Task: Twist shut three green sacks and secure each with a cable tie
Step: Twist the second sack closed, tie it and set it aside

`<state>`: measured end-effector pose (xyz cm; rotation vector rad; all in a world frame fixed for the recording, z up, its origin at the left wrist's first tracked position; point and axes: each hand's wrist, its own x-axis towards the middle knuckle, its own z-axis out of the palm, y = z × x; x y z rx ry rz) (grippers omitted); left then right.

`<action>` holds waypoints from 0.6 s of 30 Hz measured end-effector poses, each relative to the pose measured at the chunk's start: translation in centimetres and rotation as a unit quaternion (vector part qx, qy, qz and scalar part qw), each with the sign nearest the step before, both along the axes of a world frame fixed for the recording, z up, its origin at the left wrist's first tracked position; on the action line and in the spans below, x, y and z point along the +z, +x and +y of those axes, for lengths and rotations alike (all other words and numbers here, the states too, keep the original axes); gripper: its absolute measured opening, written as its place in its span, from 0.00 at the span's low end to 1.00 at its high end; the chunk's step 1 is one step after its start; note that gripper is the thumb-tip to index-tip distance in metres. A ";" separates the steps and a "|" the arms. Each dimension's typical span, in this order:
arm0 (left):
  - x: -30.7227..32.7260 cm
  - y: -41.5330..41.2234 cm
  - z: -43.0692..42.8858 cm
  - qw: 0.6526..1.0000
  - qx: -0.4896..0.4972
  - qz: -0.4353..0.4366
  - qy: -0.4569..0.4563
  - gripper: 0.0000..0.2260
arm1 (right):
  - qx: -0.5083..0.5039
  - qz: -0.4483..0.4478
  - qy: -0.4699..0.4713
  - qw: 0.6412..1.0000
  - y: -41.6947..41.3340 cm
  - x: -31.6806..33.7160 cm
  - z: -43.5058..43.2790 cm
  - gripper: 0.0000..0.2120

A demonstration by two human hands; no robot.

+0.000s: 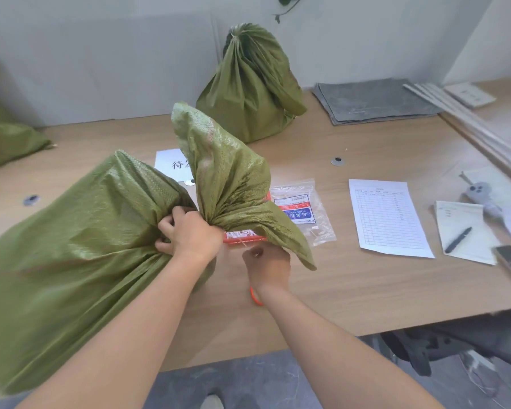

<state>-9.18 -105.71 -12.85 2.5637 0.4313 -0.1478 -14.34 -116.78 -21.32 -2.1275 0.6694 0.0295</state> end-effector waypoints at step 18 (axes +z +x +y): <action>9.2 3.2 17.3 0.958 0.016 -0.026 -0.285 0.27 | 0.190 -0.102 0.105 0.971 4.3 20.0 14.1 0.14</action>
